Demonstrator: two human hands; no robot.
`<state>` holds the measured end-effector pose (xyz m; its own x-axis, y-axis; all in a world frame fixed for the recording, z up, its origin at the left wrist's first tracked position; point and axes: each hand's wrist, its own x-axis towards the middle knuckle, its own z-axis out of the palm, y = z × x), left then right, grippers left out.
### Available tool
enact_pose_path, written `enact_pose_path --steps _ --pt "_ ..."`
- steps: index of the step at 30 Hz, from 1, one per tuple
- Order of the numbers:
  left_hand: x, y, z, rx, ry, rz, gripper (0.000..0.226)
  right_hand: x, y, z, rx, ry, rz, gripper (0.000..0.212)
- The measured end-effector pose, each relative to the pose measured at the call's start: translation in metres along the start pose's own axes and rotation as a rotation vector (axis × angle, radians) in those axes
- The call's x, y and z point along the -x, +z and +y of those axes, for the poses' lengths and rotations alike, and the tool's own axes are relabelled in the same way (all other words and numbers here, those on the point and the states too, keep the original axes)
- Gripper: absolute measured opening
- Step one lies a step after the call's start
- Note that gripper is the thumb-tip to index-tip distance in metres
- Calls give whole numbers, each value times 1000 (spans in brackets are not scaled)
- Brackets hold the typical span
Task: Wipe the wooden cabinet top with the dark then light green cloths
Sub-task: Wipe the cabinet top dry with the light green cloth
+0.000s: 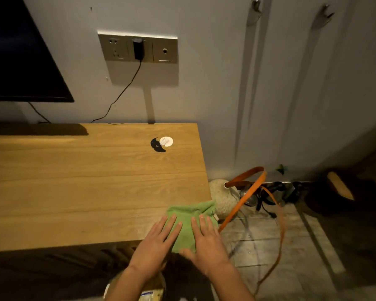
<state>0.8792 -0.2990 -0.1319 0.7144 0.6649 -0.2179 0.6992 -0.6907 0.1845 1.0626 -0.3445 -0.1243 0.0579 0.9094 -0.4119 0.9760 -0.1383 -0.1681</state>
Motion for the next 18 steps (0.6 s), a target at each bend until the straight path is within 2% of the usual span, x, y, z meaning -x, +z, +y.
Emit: enact_pose_path --steps 2,7,11,18 --pt "10 0 6 -2 -38 -27 100 12 3 -4 69 -10 -17 85" --pt "37 -6 16 59 -56 -69 89 33 -4 -20 75 12 26 61" --pt "69 -22 1 136 -132 -110 81 41 -15 -50 56 -4 -71 45" --pt "131 -70 -76 192 -251 -148 64 40 -35 -148 -37 -56 -132 41"
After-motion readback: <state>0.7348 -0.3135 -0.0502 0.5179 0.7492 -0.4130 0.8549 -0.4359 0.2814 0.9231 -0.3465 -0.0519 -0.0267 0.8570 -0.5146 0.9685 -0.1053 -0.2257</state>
